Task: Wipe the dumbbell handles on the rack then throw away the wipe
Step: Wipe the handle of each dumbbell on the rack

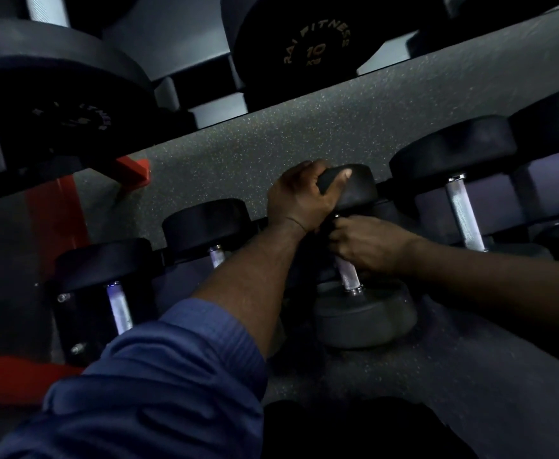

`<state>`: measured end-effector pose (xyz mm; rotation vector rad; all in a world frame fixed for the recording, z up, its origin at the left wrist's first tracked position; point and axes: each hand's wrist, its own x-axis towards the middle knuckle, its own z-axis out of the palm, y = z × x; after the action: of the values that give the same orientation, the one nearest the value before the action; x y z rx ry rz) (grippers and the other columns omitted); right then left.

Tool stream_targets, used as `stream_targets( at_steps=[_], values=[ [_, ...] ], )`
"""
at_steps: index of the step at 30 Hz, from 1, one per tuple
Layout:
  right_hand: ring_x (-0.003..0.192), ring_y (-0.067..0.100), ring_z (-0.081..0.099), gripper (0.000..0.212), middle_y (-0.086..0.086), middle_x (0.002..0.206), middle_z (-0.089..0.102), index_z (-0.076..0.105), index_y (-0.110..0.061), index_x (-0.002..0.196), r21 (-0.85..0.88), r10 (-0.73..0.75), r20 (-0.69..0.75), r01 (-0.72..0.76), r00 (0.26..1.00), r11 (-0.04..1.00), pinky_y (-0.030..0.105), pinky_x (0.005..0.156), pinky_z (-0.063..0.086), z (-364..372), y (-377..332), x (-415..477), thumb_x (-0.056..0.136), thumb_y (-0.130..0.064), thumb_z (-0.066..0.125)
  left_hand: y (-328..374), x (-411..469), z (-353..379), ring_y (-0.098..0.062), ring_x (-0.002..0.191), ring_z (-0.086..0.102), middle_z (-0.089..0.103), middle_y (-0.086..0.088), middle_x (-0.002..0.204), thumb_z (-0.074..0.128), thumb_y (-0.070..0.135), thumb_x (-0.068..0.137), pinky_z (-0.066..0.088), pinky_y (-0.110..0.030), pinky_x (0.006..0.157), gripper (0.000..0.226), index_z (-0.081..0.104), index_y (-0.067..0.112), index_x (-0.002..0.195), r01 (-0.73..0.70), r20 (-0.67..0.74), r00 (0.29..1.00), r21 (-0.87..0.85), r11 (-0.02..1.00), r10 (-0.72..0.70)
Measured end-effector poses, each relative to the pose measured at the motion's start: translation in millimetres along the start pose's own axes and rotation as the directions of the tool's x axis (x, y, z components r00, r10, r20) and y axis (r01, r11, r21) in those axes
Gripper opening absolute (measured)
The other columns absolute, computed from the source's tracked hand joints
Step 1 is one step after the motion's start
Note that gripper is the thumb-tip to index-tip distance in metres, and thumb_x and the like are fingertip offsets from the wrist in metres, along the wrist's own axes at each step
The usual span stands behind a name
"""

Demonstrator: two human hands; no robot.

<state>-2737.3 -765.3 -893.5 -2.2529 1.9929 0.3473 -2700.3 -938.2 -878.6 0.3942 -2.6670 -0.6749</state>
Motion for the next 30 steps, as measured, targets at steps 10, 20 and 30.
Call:
stream_targets(
  at_steps=[10,20,30],
  values=[
    [0.098,0.035,0.063,0.031,0.010,0.112,0.068,0.069,-0.012,0.105,0.134,-0.117,0.277,0.082,0.954,0.988,0.042,0.083,0.054,-16,-26,0,0.097,-0.021,0.040,-1,1,0,-0.021,0.088,0.068,0.072,0.005,0.093,0.045,0.073,0.092,0.051,-0.029,0.070,0.055,0.071,0.026,0.097,0.007,0.005,1.000,0.007,1.000,-0.007],
    [0.119,0.030,0.059,0.034,0.007,0.130,0.056,0.058,-0.019,0.133,0.084,0.221,0.436,-0.284,0.872,0.955,0.039,0.074,0.047,-45,-67,15,0.111,-0.023,0.032,-2,2,1,-0.024,0.086,0.069,0.073,0.001,0.089,0.046,0.071,0.093,0.053,-0.032,0.070,0.057,0.071,0.019,0.093,-0.011,-0.011,1.000,0.011,1.000,0.011],
    [0.079,0.012,0.069,0.025,0.002,0.090,0.077,0.080,-0.020,0.096,0.598,0.401,0.565,-0.693,0.721,0.403,0.019,0.065,0.049,-15,19,-37,0.089,-0.003,0.063,-2,1,1,-0.022,0.092,0.070,0.074,0.004,0.096,0.046,0.071,0.093,0.055,-0.034,0.075,0.056,0.074,0.022,0.099,-0.015,-0.007,1.000,0.003,1.000,0.015]
  ],
)
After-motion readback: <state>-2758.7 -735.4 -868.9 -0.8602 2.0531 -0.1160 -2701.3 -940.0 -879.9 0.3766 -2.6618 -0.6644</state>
